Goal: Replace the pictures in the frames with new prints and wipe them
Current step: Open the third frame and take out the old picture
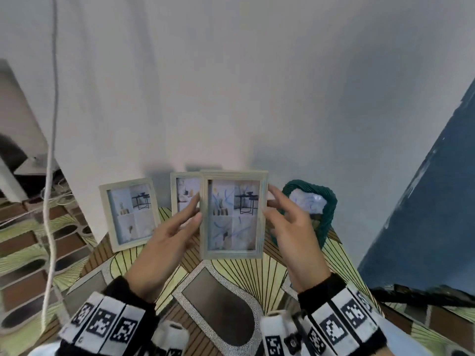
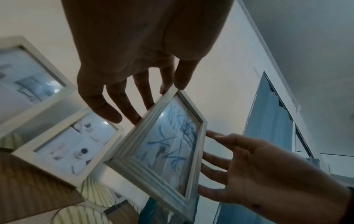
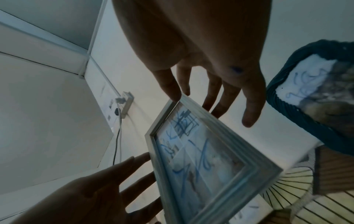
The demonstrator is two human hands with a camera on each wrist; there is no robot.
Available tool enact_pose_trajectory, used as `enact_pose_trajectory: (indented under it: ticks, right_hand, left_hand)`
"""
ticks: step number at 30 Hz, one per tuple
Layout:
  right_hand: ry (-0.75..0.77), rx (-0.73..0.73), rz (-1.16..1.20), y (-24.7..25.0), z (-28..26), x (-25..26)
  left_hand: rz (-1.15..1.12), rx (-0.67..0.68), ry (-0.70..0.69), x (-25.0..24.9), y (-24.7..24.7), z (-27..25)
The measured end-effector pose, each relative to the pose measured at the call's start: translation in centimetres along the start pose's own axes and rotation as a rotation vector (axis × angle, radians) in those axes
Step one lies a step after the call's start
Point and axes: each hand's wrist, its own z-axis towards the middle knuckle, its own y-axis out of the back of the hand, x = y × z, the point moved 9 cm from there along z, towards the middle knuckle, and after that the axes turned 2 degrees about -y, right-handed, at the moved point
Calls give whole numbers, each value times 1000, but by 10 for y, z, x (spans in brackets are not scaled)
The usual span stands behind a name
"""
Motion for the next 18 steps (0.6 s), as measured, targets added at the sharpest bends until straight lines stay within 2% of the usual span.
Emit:
enact_pose_trajectory:
  ticks: [6, 10, 14, 18]
  right_hand:
    - [40, 226, -97, -8, -75, -12]
    - [-73, 341, 53, -11, -111, -39]
    - [-240, 314, 191, -13, -134, -80]
    - [-391, 283, 248, -16, -152, -118]
  left_hand:
    - [53, 23, 14, 2, 18, -90]
    - [-3, -16, 22, 13, 21, -141]
    - [-1, -113, 51, 31, 24, -175]
    - [19, -61, 156, 55, 18, -190]
